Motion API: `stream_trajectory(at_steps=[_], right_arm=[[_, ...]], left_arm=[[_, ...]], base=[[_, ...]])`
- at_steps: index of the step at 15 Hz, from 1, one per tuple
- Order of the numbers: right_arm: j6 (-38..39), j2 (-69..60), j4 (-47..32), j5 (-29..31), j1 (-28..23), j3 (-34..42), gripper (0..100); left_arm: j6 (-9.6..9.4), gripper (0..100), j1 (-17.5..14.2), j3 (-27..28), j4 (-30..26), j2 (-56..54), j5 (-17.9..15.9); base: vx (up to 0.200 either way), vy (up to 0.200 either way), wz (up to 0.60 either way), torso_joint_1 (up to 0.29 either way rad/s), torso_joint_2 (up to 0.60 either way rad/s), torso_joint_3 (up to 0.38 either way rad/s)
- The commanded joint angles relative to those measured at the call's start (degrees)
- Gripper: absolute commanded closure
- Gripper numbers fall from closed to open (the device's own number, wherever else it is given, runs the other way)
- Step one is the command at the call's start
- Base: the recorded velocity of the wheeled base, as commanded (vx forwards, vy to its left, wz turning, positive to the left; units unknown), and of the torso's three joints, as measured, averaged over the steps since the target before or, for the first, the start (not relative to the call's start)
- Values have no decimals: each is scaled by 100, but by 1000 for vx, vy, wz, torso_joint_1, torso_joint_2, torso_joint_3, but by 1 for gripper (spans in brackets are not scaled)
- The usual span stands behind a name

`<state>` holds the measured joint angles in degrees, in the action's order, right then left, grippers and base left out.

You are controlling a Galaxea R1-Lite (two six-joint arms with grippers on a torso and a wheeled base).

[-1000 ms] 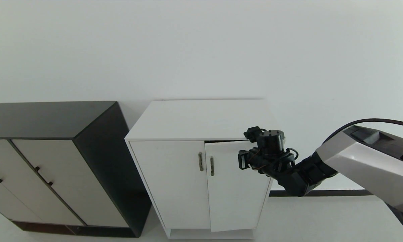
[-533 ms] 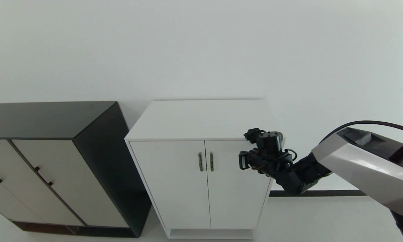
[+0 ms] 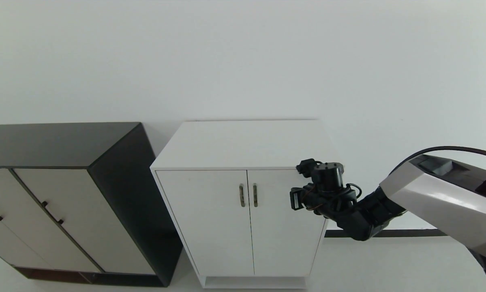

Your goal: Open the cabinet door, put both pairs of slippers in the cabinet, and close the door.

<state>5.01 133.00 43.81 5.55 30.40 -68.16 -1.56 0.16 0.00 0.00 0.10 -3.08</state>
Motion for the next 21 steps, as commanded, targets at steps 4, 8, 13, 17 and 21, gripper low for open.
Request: stream_trajectory(at_steps=[4,8,13,17,21], right_arm=[[-141,-1276,664,17,141,1665,100],[-167,-2648,839,17,80,3116,100],[-343,-4449,831,342,-509,4917,100],[-352,-6049,795,342,-1318,6288,100],[-501,-7868,-382,298,-2408,6816,100]], left_arm=[[-2,100,2,0,0,-1,1],[-2,100,2,0,0,-1,1],[-2,100,2,0,0,-1,1],[7,100,2,0,0,-1,10],[15,100,2,0,0,-1,10]], base=[[0,0,0,0,0,0],[0,0,0,0,0,0],[0,0,0,0,0,0],[0,0,0,0,0,0],[0,0,0,0,0,0]])
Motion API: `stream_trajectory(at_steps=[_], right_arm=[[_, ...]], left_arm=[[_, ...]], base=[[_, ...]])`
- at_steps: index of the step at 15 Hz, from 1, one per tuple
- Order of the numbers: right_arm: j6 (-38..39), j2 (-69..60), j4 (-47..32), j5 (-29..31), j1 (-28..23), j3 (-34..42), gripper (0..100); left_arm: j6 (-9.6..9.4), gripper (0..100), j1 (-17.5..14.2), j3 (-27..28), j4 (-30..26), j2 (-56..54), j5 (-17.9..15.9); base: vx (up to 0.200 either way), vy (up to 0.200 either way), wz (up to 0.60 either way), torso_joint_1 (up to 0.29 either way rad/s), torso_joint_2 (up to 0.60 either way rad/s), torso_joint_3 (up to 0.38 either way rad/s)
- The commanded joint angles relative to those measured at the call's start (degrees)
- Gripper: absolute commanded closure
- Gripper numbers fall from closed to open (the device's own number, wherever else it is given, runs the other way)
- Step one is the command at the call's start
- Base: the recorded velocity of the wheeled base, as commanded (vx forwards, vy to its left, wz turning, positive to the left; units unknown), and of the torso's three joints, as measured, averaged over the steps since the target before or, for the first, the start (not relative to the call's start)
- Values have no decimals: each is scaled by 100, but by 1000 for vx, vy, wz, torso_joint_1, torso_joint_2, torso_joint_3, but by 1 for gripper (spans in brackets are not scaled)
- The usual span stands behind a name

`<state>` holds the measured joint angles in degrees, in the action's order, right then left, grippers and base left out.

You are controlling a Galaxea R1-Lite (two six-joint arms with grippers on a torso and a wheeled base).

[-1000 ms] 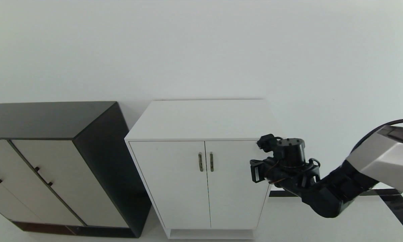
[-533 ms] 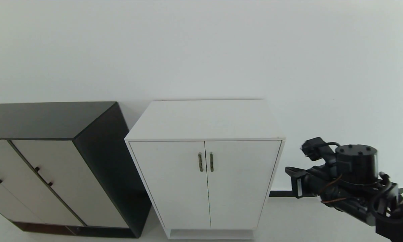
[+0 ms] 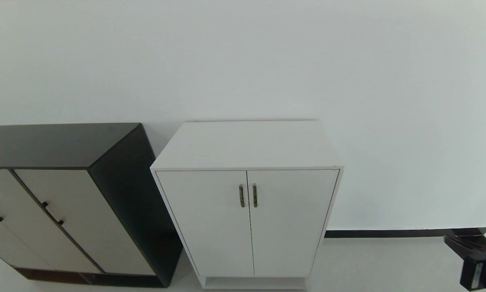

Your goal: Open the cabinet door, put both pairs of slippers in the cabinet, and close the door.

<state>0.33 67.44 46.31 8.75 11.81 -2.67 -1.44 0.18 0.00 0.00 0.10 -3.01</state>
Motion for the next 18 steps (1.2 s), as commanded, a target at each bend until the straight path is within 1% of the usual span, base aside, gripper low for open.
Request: stream_trajectory(at_steps=[1,2,3,4,6,7,9,10,11,12,13,15,18], right_arm=[[-15,-1866,-1160,-32,-557,267,100],[-15,-2068,-1344,-32,-557,267,100],[11,-2850,-2135,-40,-557,258,100],[46,-3325,-2627,-137,-557,258,100],[301,-4195,-3533,-418,-557,258,100],[380,-4573,-3972,-445,-557,258,100],[433,-5188,-4587,-471,-548,214,100],[450,-5215,-4605,-471,-548,205,100],[477,-5531,-4614,-480,-548,188,100],[433,-5821,-4631,-489,-487,179,100],[292,-6164,-4631,-594,-311,179,100],[-165,-6173,-4640,-752,-250,267,100],[-191,-6164,-4640,-770,-294,267,100]], left_arm=[[3,100,-1,0,0,-1,2],[3,100,-1,0,0,-1,2],[3,100,-1,0,0,-1,2],[3,100,-1,0,0,-1,2],[3,100,-1,0,0,-1,2],[3,100,-1,0,0,-1,2],[-6,100,-1,0,0,-1,-7],[-6,100,-1,0,0,-1,2],[3,100,-1,0,0,-1,2],[3,100,-1,0,0,-1,2],[3,100,-1,0,0,-1,2],[3,100,-1,0,0,-1,2],[3,100,-1,0,0,-1,2]], base=[[0,0,0,0,0,0],[0,0,0,0,0,0],[0,0,0,0,0,0],[0,0,0,0,0,0],[0,0,0,0,0,0],[0,0,0,0,0,0],[0,0,0,0,0,0],[0,0,0,0,0,0],[0,0,0,0,0,0],[0,0,0,0,0,0],[0,0,0,0,0,0],[0,0,0,0,0,0],[0,0,0,0,0,0]])
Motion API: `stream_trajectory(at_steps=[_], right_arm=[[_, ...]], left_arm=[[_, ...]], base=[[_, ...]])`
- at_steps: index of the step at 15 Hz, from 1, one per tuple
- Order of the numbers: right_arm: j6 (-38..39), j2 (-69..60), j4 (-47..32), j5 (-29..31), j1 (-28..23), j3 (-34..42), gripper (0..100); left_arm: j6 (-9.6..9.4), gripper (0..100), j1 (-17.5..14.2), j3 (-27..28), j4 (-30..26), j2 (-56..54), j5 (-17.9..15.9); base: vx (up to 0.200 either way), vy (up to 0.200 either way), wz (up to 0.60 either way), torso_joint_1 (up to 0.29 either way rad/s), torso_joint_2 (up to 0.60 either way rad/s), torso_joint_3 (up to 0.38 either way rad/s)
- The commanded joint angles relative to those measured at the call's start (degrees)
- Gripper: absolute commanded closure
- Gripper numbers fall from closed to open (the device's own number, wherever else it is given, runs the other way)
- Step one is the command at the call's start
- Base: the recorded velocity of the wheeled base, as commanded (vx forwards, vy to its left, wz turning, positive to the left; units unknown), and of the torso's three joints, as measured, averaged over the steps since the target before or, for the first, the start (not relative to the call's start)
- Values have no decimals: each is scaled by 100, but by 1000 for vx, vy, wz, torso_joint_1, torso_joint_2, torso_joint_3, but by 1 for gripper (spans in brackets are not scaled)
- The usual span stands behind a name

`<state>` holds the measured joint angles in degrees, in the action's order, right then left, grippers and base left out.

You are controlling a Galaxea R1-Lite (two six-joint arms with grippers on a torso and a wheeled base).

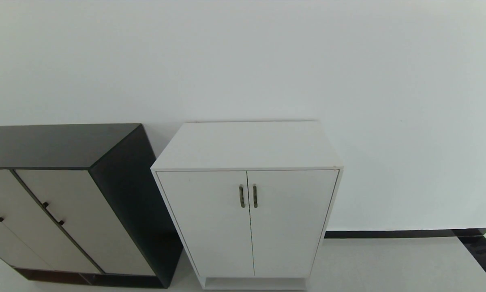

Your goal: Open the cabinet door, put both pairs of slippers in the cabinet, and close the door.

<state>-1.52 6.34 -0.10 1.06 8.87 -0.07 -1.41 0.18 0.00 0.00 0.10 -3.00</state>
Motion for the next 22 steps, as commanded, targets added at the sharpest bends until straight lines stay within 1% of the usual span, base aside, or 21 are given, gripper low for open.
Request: stream_trajectory(at_steps=[1,2,4,5,6,9,11,22], right_arm=[[-6,-45,1,-1,-202,7,100],[-6,8,1,-1,-343,7,100],[-15,52,1,-1,-782,7,100],[-15,-36,1,-1,-826,7,100],[-15,-326,1,-1,-808,7,100],[-15,-625,1,-132,-870,7,100],[-111,-625,10,-106,-879,7,100],[-32,-634,1,-115,-879,7,100]], left_arm=[[1,100,-1,0,0,-1,1],[1,100,-1,0,0,-1,1],[1,100,-1,0,0,-1,1],[1,100,-1,0,0,-1,1],[1,100,-1,0,0,-1,1],[1,100,-1,0,0,-1,1],[1,100,-1,0,0,-1,1],[-8,100,-1,0,0,-1,1]], base=[[0,0,0,0,0,0],[0,0,0,0,0,0],[0,0,0,0,0,0],[0,0,0,0,0,0],[0,0,0,0,0,0],[0,0,0,0,0,0],[0,0,0,0,0,0],[0,0,0,0,0,0]])
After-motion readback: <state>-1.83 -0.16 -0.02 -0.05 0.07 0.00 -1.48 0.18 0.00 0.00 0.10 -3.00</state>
